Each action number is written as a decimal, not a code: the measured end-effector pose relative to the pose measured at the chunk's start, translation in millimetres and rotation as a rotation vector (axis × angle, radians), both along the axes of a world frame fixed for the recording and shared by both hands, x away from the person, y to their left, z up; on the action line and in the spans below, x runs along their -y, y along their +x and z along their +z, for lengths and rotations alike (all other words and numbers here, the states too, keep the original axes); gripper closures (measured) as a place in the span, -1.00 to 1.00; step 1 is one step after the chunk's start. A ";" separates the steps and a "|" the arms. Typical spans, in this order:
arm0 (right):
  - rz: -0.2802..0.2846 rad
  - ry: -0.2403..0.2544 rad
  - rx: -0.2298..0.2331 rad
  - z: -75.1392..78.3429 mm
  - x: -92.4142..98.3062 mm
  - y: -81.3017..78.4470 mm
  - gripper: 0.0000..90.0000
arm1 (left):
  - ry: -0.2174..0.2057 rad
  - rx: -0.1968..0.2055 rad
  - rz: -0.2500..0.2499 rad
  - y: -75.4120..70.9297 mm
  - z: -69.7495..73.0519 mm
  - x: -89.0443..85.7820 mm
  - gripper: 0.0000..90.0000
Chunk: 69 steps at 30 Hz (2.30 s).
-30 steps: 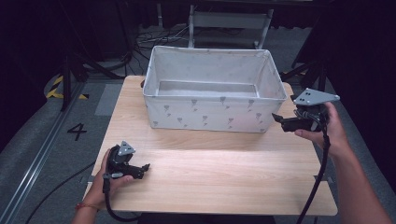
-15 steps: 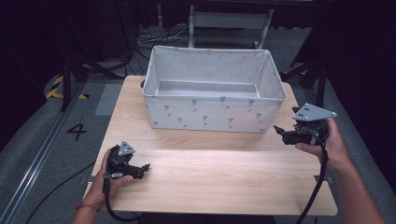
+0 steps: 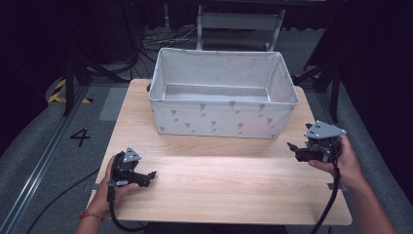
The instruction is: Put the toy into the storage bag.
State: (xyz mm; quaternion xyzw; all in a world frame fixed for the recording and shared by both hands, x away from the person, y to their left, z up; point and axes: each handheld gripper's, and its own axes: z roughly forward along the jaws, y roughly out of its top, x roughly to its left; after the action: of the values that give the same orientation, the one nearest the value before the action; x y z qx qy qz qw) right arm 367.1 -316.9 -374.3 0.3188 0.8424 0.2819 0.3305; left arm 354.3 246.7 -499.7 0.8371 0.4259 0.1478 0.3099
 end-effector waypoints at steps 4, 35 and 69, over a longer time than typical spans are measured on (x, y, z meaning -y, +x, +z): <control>-0.004 -0.007 -0.015 -10.7 3.9 -3.5 -0.64 | -0.001 0.001 0.001 0.0 -0.1 0.1 -0.99; 0.008 0.125 -0.201 -110.5 41.0 -34.2 -0.64 | -0.005 -0.006 0.012 -0.7 0.0 0.8 -0.99; -0.078 0.309 -0.266 -131.9 57.4 -34.2 -0.73 | -0.006 -0.003 0.034 1.2 -0.4 2.7 -1.00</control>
State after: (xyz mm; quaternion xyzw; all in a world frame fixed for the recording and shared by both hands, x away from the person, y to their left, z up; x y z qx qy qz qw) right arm 332.9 -374.2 -506.2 0.4326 0.8124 0.3500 0.1742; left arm 355.6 244.0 -500.1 0.8290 0.4410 0.1504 0.3092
